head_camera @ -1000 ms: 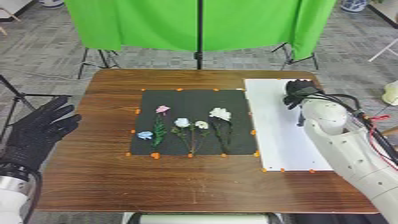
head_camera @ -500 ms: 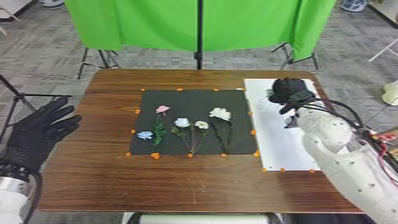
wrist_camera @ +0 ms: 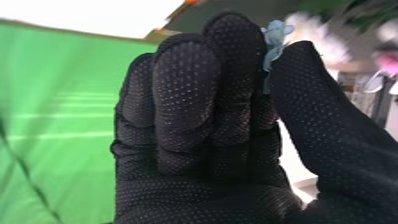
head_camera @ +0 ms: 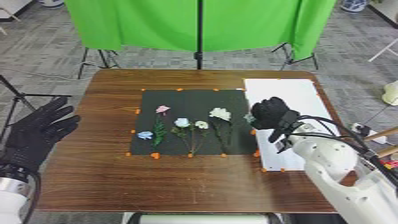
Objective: Arrange flowers
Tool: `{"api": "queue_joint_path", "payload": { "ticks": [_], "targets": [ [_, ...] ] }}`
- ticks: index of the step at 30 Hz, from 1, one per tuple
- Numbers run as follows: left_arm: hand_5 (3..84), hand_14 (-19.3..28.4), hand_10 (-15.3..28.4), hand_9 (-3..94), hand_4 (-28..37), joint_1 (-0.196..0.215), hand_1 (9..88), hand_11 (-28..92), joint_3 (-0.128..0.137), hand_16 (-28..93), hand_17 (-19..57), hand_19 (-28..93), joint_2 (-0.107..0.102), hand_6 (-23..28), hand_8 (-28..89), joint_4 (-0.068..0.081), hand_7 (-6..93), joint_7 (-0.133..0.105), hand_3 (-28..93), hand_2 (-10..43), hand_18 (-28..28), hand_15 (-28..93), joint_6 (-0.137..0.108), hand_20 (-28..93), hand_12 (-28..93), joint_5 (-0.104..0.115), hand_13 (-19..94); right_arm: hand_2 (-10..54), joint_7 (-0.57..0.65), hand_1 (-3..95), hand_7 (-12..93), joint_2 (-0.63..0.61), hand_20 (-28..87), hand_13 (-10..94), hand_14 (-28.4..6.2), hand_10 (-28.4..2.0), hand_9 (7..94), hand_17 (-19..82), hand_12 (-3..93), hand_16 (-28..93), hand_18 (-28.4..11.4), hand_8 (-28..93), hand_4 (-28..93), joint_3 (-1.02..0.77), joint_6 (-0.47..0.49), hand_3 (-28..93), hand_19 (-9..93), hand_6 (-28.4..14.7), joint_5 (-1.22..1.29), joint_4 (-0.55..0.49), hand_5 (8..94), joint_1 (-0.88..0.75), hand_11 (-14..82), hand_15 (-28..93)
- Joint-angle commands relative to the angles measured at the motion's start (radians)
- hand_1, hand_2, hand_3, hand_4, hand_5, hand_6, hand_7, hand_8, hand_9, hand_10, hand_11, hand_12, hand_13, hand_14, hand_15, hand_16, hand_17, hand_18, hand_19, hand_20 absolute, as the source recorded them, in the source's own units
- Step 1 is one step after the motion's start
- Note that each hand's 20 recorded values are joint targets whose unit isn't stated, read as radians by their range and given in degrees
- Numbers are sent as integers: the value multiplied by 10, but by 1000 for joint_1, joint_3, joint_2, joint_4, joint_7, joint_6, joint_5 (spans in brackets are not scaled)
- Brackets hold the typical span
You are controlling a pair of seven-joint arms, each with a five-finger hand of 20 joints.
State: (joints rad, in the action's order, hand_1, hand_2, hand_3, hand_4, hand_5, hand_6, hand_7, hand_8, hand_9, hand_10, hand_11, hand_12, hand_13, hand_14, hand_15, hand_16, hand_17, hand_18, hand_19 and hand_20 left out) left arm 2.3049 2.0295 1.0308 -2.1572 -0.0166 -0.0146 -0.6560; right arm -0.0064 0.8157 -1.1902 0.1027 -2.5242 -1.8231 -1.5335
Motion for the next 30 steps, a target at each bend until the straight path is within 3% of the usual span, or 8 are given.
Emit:
{"api": "queue_joint_path", "payload": {
  "ticks": [1,13,22,25,30],
  "targets": [
    [372,142,121,318,-261,8,256,207,1,-42,-66,531,5,30,-107,-2,164,3,726,49,213,442,-1,87,85,-2,280,-36,-11,445,500,34,328,803,-14,-40,877,314,279,248,-135,-88,-283,38,5,787,767,46,-10,21,683,15,297,564],
    [371,141,121,317,-259,13,257,206,0,-42,-66,532,3,29,-107,-3,163,-3,725,48,214,440,-8,86,86,1,280,-56,-27,375,490,34,340,772,-24,-57,843,293,236,246,-144,-84,-283,22,25,796,761,33,-37,21,657,-11,328,582],
    [371,141,121,317,-258,14,257,206,0,-42,-66,532,8,30,-106,-1,162,0,724,48,214,441,0,85,87,-2,279,-74,-56,298,445,38,353,717,-32,-65,774,274,230,236,-151,-84,-283,-17,72,830,751,37,-21,-25,613,-60,352,611],
    [370,141,121,317,-257,14,257,207,0,-43,-66,532,9,30,-105,0,162,0,724,48,214,440,2,85,87,-3,279,-76,-67,250,419,44,366,701,-37,-70,751,265,228,232,-157,-209,-282,-35,90,855,747,37,-6,-45,602,-78,358,630],
    [371,143,121,316,-258,11,257,207,1,-43,-67,532,7,30,-105,2,161,5,725,47,214,441,4,84,87,-3,277,-84,-58,208,411,51,372,681,-45,-80,713,254,229,230,-164,-218,-283,-40,94,846,746,27,20,-77,570,-93,361,644]
  ]
}}
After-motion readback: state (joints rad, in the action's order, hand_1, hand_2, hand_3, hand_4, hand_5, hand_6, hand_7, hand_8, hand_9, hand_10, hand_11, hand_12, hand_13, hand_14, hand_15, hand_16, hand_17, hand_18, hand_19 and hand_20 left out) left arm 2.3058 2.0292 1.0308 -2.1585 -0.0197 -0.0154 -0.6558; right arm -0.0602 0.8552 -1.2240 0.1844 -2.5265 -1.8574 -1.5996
